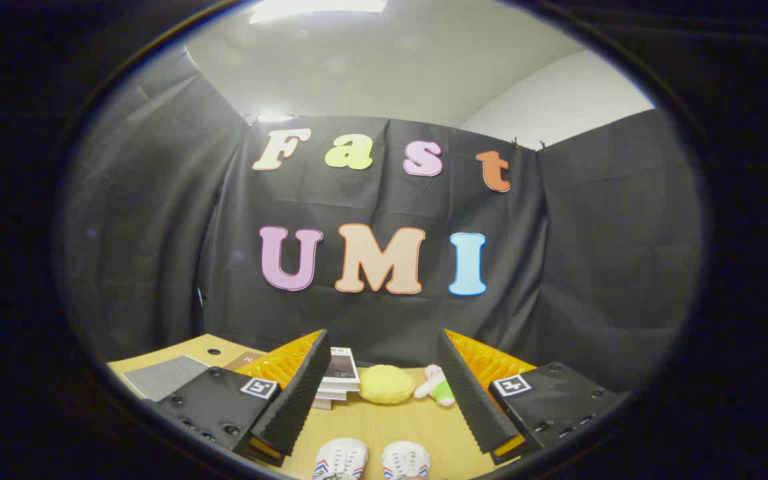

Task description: Open the storage box then place both shoes into the box .Put the left shoe in first, then the right shoe, with the right side of both shoes facing outward in a uniform manner.

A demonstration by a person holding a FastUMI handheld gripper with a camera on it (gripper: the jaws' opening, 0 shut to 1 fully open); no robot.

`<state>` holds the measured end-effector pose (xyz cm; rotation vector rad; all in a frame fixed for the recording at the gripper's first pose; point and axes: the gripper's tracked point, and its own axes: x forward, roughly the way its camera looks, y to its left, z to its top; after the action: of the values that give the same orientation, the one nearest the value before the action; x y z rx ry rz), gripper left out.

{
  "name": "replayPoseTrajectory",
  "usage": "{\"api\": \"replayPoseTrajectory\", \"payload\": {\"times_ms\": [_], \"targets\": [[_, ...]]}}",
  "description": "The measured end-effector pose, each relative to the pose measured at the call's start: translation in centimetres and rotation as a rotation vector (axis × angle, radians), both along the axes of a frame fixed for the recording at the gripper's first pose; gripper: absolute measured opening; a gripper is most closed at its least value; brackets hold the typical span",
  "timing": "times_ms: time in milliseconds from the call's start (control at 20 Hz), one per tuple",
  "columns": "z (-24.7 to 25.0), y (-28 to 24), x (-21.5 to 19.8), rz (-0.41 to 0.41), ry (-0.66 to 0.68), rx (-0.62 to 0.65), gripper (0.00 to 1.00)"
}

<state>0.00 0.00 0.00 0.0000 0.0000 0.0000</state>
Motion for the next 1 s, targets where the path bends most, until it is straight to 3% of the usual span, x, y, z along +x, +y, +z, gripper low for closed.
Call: {"api": "replayPoseTrajectory", "payload": {"times_ms": [1000], "targets": [[-0.8,0.5,-0.3,0.055,0.021,0.047,1.00]]}}
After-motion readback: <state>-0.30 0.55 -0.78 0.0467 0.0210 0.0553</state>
